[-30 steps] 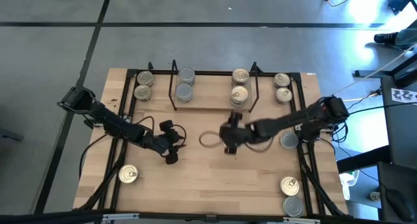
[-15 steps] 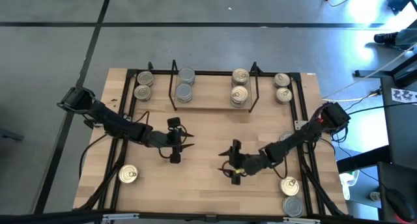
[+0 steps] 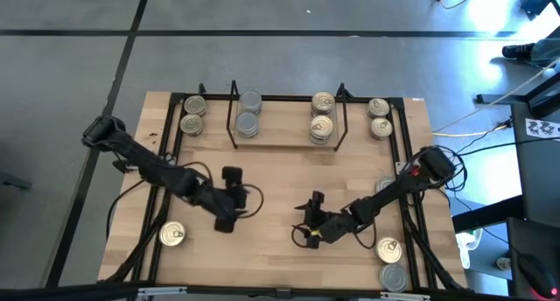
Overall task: Stack canned seafood by type on shelf
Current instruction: Put the blue pink tuna can on the shelf
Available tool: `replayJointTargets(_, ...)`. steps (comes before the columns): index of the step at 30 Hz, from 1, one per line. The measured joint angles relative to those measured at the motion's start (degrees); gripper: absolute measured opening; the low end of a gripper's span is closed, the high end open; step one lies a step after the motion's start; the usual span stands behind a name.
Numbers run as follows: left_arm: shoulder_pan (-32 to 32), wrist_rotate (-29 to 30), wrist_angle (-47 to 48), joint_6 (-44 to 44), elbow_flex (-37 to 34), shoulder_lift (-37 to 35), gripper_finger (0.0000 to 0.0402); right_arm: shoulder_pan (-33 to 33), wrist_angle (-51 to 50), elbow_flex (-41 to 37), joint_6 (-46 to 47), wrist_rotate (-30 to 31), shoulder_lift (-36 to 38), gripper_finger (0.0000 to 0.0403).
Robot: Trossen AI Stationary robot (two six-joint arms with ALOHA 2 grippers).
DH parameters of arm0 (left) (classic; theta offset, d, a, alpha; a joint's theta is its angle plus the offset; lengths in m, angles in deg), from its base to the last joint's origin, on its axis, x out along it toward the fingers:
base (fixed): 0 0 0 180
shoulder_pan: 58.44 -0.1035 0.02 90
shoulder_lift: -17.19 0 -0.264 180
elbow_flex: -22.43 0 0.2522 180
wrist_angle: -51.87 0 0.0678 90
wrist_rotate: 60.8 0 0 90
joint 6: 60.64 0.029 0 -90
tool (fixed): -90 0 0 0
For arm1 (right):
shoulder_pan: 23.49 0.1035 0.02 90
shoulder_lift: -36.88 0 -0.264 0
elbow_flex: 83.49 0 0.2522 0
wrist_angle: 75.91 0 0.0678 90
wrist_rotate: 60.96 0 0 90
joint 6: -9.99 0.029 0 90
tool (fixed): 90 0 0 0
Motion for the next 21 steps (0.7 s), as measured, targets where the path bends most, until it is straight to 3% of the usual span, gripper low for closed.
replayJointTargets(10, 11.6, -14.7, 21.1, -30.1, 1.8, 0.0, 0.0259, 0.0, 4.8, 0.0, -2.9, 5.3, -2.2, 0.0282)
replayJointTargets(16, 18.1, -23.1, 27.5, -43.6, 1.8, 0.0, 0.0239, 0.0, 4.8, 0.0, -3.9, 7.6, -2.2, 0.0282)
replayJointTargets(21, 22.8, -26.8, 31.3, -52.8, 1.5, 0.0, 0.0224, 0.0, 4.8, 0.0, -4.3, 7.6, -2.2, 0.0282)
